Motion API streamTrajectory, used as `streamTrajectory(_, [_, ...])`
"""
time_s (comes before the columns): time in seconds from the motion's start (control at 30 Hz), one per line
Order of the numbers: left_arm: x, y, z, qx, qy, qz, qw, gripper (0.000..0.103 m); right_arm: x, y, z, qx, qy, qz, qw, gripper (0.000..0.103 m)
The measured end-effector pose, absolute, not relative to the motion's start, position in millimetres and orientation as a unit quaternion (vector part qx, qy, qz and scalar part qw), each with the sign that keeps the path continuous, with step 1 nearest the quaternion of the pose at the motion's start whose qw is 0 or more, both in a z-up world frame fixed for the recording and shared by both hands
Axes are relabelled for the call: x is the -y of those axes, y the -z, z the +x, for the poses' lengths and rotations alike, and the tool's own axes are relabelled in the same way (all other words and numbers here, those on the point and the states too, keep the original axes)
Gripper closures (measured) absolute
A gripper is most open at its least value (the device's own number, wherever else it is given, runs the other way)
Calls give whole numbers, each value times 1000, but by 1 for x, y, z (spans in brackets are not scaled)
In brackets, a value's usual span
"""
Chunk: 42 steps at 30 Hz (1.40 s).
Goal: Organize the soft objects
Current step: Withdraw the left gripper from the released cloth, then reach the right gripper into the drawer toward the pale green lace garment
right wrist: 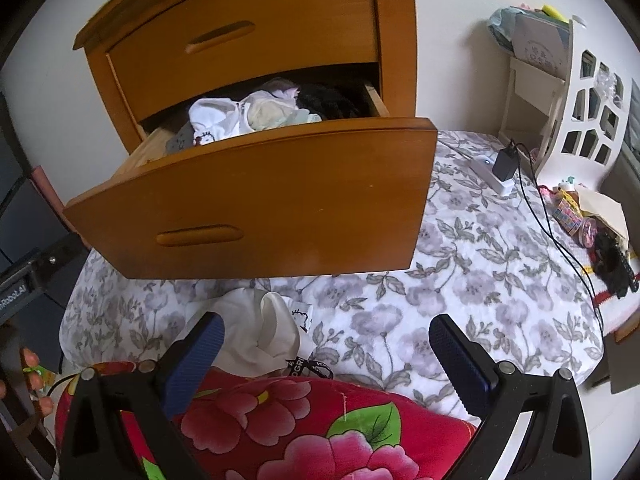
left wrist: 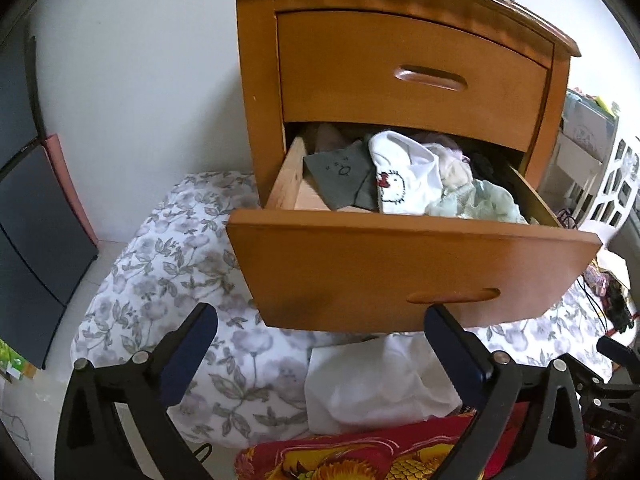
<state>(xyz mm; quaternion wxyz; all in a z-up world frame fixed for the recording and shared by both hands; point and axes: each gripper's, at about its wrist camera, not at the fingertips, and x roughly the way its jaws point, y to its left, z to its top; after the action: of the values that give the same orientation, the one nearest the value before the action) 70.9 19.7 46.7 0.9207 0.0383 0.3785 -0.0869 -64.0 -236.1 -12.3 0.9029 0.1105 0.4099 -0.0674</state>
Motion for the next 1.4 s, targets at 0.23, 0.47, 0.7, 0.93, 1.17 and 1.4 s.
streamTrajectory(0.23, [-20, -35, 66, -391, 122, 7, 912, 0, 223, 12, -60, -417, 55, 94, 903, 0])
streamTrajectory(0.47, [-15, -24, 67, -408, 93, 28, 908, 0, 217, 15, -56, -425, 53, 85, 900, 0])
streamTrajectory(0.7, [0, -22, 61, -393, 82, 80, 912, 0, 218, 15, -52, -428, 54, 90, 897, 0])
streamTrajectory(0.93, [-8, -25, 59, -381, 80, 59, 919, 0, 217, 12, -51, -424, 55, 91, 899, 0])
streamTrajectory(1.17, [-9, -25, 58, -379, 84, 55, 920, 0, 220, -3, -48, -403, 50, 101, 908, 0])
streamTrajectory(1.4, [-19, -26, 58, -377, 86, 27, 922, 0, 228, -41, -40, -366, 46, 94, 924, 0])
